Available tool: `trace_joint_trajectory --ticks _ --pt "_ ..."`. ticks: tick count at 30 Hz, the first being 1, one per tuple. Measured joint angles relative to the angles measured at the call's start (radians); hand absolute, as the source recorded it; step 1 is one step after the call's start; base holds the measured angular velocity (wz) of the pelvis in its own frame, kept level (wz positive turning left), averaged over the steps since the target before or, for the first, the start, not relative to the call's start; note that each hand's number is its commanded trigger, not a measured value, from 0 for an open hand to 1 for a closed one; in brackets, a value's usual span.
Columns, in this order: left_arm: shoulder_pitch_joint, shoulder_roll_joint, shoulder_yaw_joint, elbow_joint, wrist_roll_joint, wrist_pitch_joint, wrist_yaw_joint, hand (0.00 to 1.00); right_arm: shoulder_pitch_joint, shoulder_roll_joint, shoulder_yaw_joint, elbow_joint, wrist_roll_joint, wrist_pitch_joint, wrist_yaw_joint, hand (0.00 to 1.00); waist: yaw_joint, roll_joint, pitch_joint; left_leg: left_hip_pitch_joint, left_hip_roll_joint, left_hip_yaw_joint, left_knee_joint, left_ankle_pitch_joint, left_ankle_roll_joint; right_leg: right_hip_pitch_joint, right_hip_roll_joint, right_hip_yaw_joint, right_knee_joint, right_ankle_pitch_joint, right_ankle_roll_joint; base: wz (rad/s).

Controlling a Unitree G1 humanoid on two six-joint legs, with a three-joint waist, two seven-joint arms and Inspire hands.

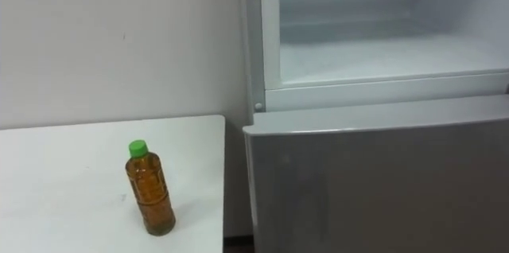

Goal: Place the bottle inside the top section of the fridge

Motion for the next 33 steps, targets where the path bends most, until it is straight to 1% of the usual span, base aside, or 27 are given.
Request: trace_joint_trajectory --ticks 2,3,5,8,9,10,11,12,15,16,18,21,23,26,28,31,33 --pt "-0.004 0.0 -0.001 0.0 0.001 0.0 -0.001 0.0 0.002 -0.002 0.026 -0.062 -0.029 0.0 0.0 0.0 0.015 -0.001 0.0008 0.0 0.001 0.0 0.0 0.0 0.0 -0.001 0.0 -0.001 0.005 0.0 0.0 0.02" --pt "-0.007 0.0 0.002 0.0 0.001 0.0 -0.003 0.0 0.006 -0.004 0.047 -0.117 -0.047 0.006 0.0 0.0 0.022 -0.004 0.0009 -0.001 0.001 -0.003 0.001 0.0 0.0 0.002 0.0 -0.004 0.006 0.0 0.0 0.04" --pt "-0.007 0.002 0.003 0.0 0.0 0.004 -0.003 0.0 0.004 -0.005 0.077 -0.185 -0.059 0.007 0.001 0.0 0.024 -0.007 0.0026 -0.002 0.0 -0.005 0.002 0.0 0.0 0.003 0.0 -0.007 0.006 0.0 0.0 0.04" --pt "-0.006 0.001 0.002 -0.021 0.0 0.02 -0.001 0.0 0.006 -0.006 0.115 -0.298 -0.08 0.033 0.004 0.0 0.04 -0.013 0.0027 -0.004 -0.001 -0.005 0.002 0.0 0.0 0.002 -0.001 -0.009 0.006 0.0 0.0 0.0" --pt "-0.002 0.001 0.002 -0.045 0.0 0.03 -0.001 0.0 0.009 -0.01 0.13 -0.359 -0.08 0.051 0.012 0.0 0.043 -0.018 0.0046 -0.01 0.0 -0.005 0.006 0.0 0.0 0.002 -0.002 -0.014 0.007 0.0 0.001 0.07" --pt "-0.003 0.003 0.001 -0.058 0.0 0.032 -0.001 0.0 0.009 -0.019 0.145 -0.432 -0.08 0.07 0.023 0.0 0.044 -0.018 0.0089 -0.014 -0.001 -0.007 0.008 0.0 0.001 0.001 -0.004 -0.025 0.007 0.0 0.001 0.1" --pt "-0.004 0.004 0.0 -0.059 0.0 0.032 -0.001 0.0 0.008 -0.023 0.15 -0.469 -0.08 0.074 0.029 0.0 0.044 -0.017 0.0093 -0.016 -0.002 -0.009 0.008 0.001 0.002 0.001 -0.005 -0.027 0.007 0.001 0.001 0.09" --pt "-0.003 0.007 0.001 -0.057 0.0 0.034 -0.001 0.0 0.008 -0.033 0.159 -0.535 -0.082 0.074 0.037 0.0 0.046 -0.022 0.0129 -0.016 -0.003 -0.01 0.008 0.001 0.002 0.0 -0.006 -0.026 0.008 0.001 0.001 0.05" --pt "0.002 0.017 0.003 -0.057 0.0 0.035 -0.001 0.0 0.01 -0.036 0.163 -0.665 -0.081 0.073 0.065 0.0 0.052 -0.027 0.011 -0.016 -0.004 -0.01 0.007 0.0 0.003 -0.001 -0.006 -0.026 0.007 0.002 0.003 0.0" --pt "0.006 0.022 0.005 -0.057 0.0 0.036 0.0 0.0 0.011 -0.036 0.169 -0.714 -0.084 0.073 0.075 0.0 0.054 -0.031 0.0114 -0.017 -0.004 -0.01 0.006 0.0 0.004 -0.004 -0.006 -0.027 0.007 0.002 0.004 0.0" --pt "0.01 0.026 0.006 -0.057 -0.001 0.04 0.001 0.0 0.012 -0.036 0.18 -0.764 -0.08 0.073 0.082 0.0 0.062 -0.033 0.0109 -0.017 -0.005 -0.009 0.006 0.0 0.005 -0.005 -0.006 -0.026 0.007 0.003 0.006 0.0" --pt "0.009 0.028 0.006 -0.057 0.0 0.04 0.0 0.0 0.012 -0.036 0.186 -0.813 -0.08 0.073 0.093 0.0 0.073 -0.038 0.007 -0.012 -0.006 -0.009 0.006 -0.001 0.005 -0.005 -0.007 -0.024 0.007 0.005 0.008 0.0" --pt "0.01 0.028 0.006 -0.051 0.0 0.041 0.0 0.0 0.009 -0.039 0.185 -0.847 -0.08 0.074 0.102 0.0 0.078 -0.039 0.0061 -0.01 -0.007 -0.01 0.004 -0.001 0.006 -0.007 -0.008 -0.024 0.007 0.005 0.009 0.0" --pt "0.012 0.029 0.001 -0.043 -0.004 0.043 0.002 0.0 -0.009 -0.041 0.185 -0.917 -0.076 0.074 0.109 0.0 0.079 -0.037 0.0056 -0.01 -0.007 -0.009 0.001 -0.001 0.006 -0.011 -0.008 -0.022 0.007 0.005 0.009 0.0" --pt "0.006 0.029 -0.002 -0.022 -0.021 0.045 0.007 0.0 -0.047 -0.042 0.185 -0.942 -0.074 0.074 0.109 0.0 0.078 -0.035 0.0051 -0.009 -0.007 -0.008 0.0 -0.001 0.006 -0.012 -0.008 -0.021 0.007 0.005 0.009 0.0" --pt "0.011 0.029 -0.009 -0.005 -0.021 0.047 0.017 0.0 -0.08 -0.042 0.182 -0.987 -0.071 0.075 0.109 0.0 0.078 -0.034 0.0052 -0.011 -0.006 -0.008 0.0 -0.001 0.006 -0.014 -0.008 -0.023 0.007 0.006 0.009 0.0" --pt "0.014 0.029 -0.009 -0.006 -0.021 0.047 0.017 0.0 -0.082 -0.041 0.178 -1.027 -0.07 0.075 0.11 0.0 0.085 -0.034 0.0055 -0.012 -0.006 -0.008 0.0 -0.001 0.006 -0.015 -0.008 -0.023 0.007 0.006 0.009 0.0"
